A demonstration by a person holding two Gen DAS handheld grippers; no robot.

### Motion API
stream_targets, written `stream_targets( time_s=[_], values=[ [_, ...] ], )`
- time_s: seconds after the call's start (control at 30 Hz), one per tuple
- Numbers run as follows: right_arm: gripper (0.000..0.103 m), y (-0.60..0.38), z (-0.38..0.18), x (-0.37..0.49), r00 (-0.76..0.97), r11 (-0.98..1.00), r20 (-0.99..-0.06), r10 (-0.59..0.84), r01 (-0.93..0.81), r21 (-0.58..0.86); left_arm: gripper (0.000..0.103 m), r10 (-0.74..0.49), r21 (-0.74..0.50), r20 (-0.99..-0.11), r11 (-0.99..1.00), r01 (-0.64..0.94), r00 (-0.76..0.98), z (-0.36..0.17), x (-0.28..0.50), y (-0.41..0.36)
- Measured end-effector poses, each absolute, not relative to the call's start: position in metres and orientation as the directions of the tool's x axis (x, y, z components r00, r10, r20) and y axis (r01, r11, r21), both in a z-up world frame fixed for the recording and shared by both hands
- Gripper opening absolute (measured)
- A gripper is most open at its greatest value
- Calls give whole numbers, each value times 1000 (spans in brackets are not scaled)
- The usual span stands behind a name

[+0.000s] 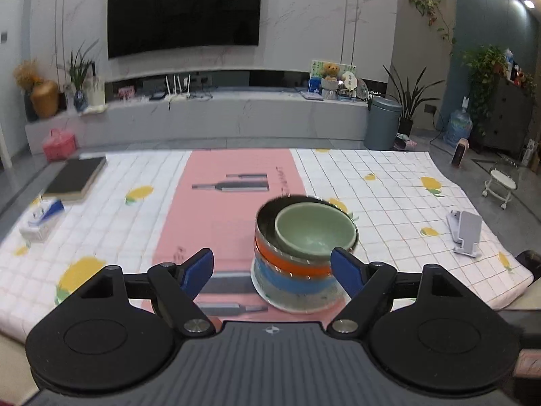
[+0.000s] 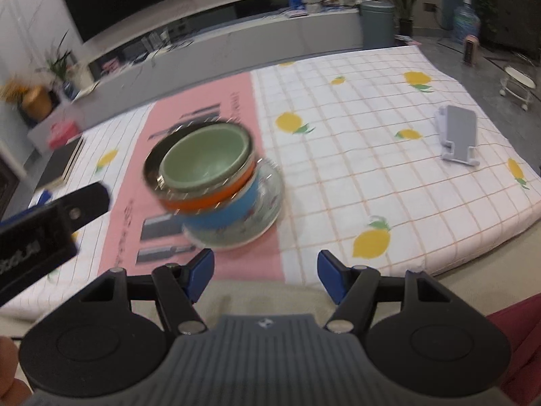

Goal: Organize plates and bowls
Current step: 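Lower the nested bowls onto the plate stack with both grippers, then open both grippers and pull them back from the stack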

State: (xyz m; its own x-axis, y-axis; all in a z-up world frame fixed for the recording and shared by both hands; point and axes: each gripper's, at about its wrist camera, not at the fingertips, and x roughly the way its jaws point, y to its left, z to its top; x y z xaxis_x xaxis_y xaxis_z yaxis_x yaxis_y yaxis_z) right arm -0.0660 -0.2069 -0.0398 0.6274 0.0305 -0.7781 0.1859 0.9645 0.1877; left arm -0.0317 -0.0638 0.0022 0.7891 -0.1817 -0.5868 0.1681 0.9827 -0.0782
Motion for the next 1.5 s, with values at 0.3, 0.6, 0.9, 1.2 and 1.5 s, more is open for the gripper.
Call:
stream_targets(
  time_s=[0.3,0.6,0.9,1.2,1.5],
  values=[
    [67,-174,-46,-75,656,987,-754,-5,124,102,93,-149,-36,-591,987,158,793,-10,-41,-62],
    [67,-182,-46,-80,692,980,-722,-12,152,129,93,-178,-41,-590,981,191,788,-18,-51,-66],
    [67,-181,-48,-79,700,982,-714,-19,147,119,93,-164,-33,-592,983,180,789,-16,-51,-66],
    [67,-180,-48,-80,698,983,-716,-21,146,113,93,-160,-30,-588,984,176,793,-16,-51,-66],
    [67,-180,-49,-80,694,983,-719,-17,144,115,93,-146,-19,-588,986,167,795,-16,-51,-66]
  ],
)
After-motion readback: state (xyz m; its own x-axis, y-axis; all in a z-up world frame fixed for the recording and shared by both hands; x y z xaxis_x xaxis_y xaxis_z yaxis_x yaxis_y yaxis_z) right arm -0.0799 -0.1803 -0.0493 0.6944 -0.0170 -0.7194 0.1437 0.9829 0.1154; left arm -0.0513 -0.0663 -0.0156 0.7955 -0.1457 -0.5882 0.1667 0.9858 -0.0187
